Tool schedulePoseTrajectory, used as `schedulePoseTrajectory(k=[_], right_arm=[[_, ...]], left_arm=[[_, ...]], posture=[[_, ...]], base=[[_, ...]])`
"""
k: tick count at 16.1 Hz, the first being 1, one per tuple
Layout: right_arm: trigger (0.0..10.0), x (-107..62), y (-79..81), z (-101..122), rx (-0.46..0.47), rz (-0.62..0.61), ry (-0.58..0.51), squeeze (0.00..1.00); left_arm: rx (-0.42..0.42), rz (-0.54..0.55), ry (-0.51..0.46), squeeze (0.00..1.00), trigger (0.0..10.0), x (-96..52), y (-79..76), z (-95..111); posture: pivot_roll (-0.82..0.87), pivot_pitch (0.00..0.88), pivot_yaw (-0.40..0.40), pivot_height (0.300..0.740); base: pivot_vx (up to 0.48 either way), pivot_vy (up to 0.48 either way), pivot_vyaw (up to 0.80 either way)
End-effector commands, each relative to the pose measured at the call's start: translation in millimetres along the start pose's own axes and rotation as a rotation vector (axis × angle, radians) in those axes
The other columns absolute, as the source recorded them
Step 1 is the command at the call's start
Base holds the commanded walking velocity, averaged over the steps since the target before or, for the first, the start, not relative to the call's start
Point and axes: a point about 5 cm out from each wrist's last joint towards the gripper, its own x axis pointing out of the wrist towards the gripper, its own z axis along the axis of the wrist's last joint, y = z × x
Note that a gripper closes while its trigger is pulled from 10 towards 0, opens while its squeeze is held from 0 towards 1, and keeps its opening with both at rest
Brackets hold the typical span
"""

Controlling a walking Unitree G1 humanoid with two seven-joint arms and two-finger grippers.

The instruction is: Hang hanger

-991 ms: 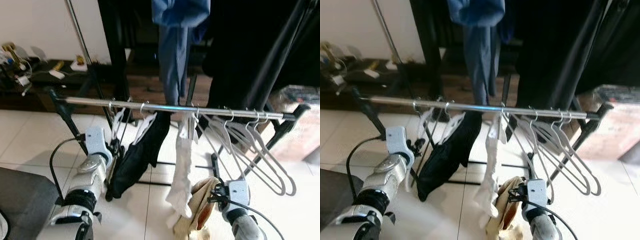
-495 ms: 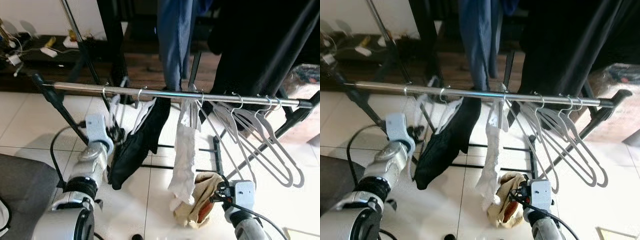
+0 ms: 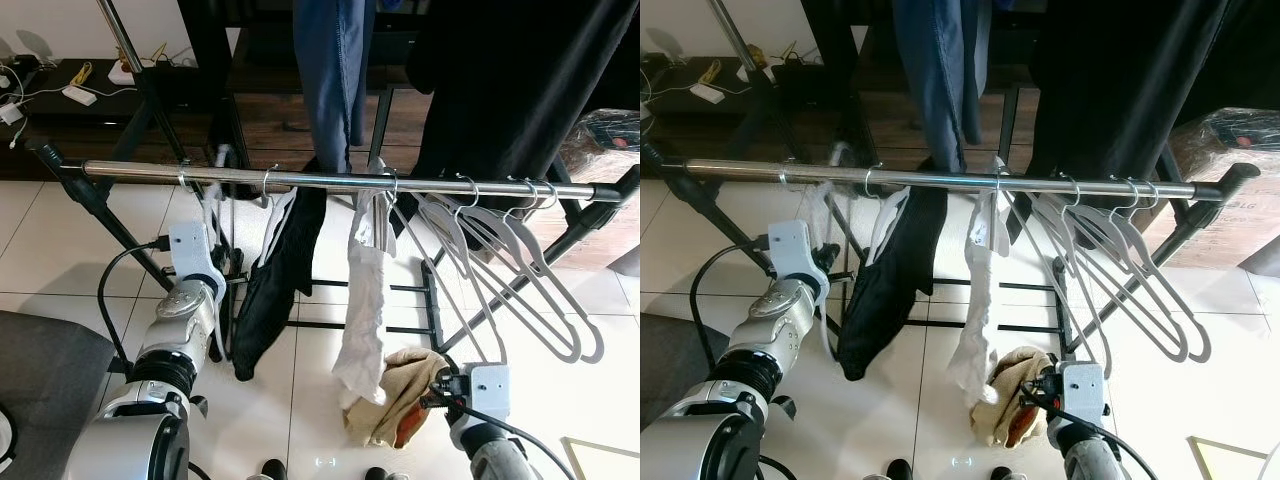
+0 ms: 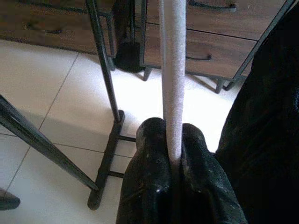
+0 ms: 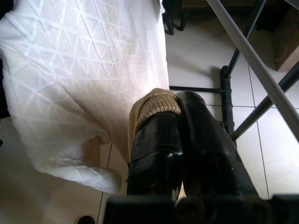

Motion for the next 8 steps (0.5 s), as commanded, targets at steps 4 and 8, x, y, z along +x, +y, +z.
schedulePoseTrajectory(k=[4, 8], right_arm=[[10.0, 2.2, 3.2, -1.8, 0.013, -0.001, 0.009, 0.0], [10.0, 10.7, 2.7, -1.2, 0.016, -0.004, 0.009, 0.0]], left_arm=[[0.08, -0.003, -0.054, 0.0, 0.0, -3.8, 2.1, 6.1], [0.152, -0.063, -0.123, 0.0, 0.0, -19.4, 10.1, 5.9]], posture=[[-0.07, 0.281, 0.007, 0.74], [-0.07, 0.233, 0.015, 0.74]], base=[[0.0, 0.0, 0.0], [0.0, 0.0, 0.0]])
